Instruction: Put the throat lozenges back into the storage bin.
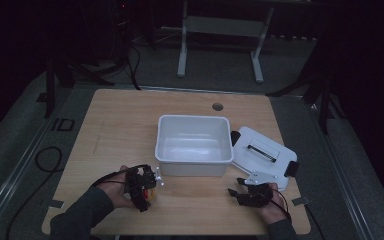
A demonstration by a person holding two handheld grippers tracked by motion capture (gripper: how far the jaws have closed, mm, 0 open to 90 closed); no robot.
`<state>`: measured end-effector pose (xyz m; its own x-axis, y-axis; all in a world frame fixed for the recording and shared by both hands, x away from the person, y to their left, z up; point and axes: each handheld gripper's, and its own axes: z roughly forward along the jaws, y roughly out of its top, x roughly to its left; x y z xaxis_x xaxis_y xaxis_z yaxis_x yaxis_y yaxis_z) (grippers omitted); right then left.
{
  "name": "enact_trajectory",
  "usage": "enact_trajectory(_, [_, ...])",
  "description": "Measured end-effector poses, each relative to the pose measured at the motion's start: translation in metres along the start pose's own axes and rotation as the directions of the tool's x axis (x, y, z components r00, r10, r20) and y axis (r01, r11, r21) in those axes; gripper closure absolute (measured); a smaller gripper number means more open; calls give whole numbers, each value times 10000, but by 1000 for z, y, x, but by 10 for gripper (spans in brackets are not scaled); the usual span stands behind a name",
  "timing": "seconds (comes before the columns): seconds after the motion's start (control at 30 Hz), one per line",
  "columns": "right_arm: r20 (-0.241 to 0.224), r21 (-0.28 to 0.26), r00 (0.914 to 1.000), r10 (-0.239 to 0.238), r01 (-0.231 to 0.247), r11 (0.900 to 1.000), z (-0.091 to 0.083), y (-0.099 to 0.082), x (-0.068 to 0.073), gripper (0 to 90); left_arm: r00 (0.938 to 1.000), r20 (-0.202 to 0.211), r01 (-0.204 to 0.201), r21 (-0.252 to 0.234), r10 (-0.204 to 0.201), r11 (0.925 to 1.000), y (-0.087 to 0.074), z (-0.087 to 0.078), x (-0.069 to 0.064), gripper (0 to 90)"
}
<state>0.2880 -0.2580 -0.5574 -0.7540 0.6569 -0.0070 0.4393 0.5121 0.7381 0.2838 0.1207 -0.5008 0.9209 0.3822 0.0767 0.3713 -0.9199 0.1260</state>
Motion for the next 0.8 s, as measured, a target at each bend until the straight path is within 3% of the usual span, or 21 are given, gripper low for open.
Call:
enact_trajectory(0.57, [3, -23, 10000, 13, -13, 10000, 0, 0, 0, 429, 9997, -207, 154, -267, -159, 9995, -9, -22, 10, 206])
enact_trajectory(0.8, [2, -22, 10000, 11, -11, 10000, 0, 0, 0, 429, 9998, -78, 201, -433, -204, 9989, -15, -33, 16, 206])
